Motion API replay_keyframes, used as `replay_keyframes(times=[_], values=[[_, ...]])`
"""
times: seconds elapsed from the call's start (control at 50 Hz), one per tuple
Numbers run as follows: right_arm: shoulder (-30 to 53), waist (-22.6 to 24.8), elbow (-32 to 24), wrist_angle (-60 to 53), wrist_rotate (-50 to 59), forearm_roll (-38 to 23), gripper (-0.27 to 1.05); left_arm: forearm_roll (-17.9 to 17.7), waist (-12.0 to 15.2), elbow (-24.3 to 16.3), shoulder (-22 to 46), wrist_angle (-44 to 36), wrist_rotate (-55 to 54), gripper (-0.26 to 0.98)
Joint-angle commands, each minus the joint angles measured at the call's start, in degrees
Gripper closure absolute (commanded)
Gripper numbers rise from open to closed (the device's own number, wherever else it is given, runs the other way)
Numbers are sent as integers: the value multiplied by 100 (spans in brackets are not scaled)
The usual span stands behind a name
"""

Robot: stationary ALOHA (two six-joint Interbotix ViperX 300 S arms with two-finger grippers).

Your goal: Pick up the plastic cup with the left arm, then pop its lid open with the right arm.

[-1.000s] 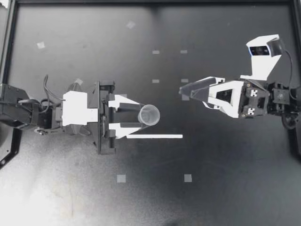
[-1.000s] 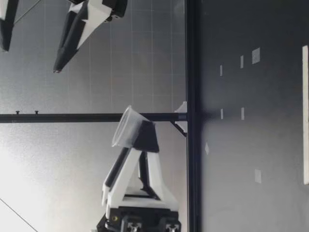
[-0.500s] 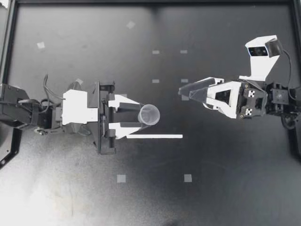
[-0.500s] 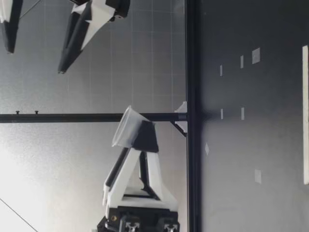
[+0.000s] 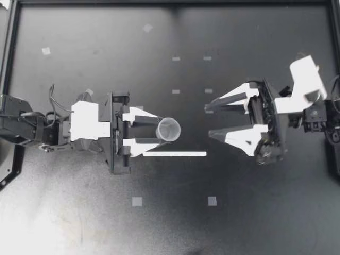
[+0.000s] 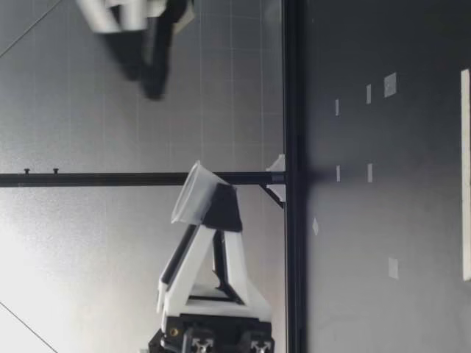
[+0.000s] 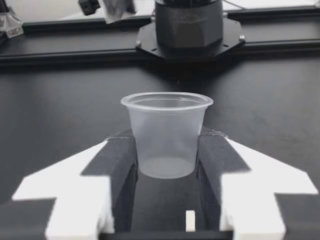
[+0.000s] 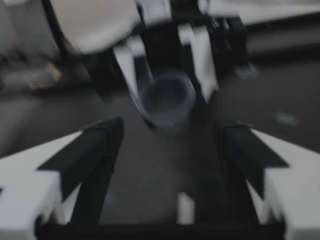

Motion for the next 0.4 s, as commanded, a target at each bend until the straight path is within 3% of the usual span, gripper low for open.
replay_keyframes(times=[0.0, 0.38], values=[[-88, 26, -149, 281, -229, 18, 7, 9, 18, -35, -105, -26, -9, 53], [-105, 35, -149, 185, -220, 18, 7, 9, 9, -53, -105, -26, -9, 53]])
